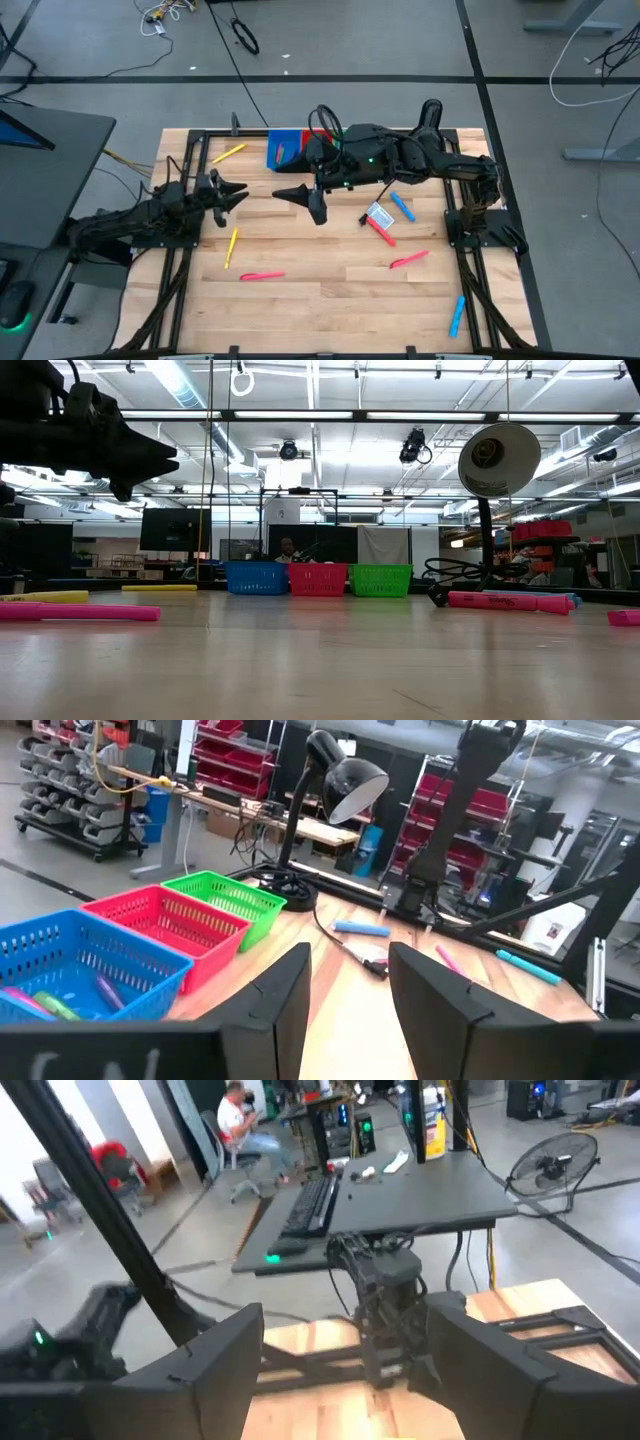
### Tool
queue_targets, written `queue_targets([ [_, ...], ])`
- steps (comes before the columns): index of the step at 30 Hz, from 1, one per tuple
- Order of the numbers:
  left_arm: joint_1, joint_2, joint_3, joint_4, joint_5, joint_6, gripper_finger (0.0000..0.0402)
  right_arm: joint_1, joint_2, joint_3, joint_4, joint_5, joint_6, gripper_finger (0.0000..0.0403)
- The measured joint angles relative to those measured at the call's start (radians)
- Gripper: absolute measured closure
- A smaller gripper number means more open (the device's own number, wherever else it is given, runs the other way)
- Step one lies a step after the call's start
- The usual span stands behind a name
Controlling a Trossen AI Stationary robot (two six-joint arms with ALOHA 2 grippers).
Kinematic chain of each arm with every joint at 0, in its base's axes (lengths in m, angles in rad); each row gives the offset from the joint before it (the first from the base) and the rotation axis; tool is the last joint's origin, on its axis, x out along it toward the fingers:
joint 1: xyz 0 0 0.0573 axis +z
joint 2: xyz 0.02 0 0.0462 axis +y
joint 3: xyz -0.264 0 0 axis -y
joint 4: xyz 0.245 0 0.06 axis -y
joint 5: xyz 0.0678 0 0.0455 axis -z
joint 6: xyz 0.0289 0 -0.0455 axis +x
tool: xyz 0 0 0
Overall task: Pick & Place Markers
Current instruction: Put the bottom blue highlighter into the green bin
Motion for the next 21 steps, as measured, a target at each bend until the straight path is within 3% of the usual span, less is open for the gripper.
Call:
queue_targets([
  [11,0.0,0.002,-0.003,0.001,0.059,0.002,0.0259,0.007,-0.003,0.0,-0.068,0.096,0.098,0.0124],
  [17,0.0,0.002,-0.004,0.015,0.069,0.002,0.0259,0.034,-0.047,0.0,-0.355,0.237,0.258,0.0124],
  [21,0.0,0.002,-0.004,0.015,0.069,0.002,0.0259,0.055,-0.081,0.0,-0.543,0.255,0.361,0.0124],
])
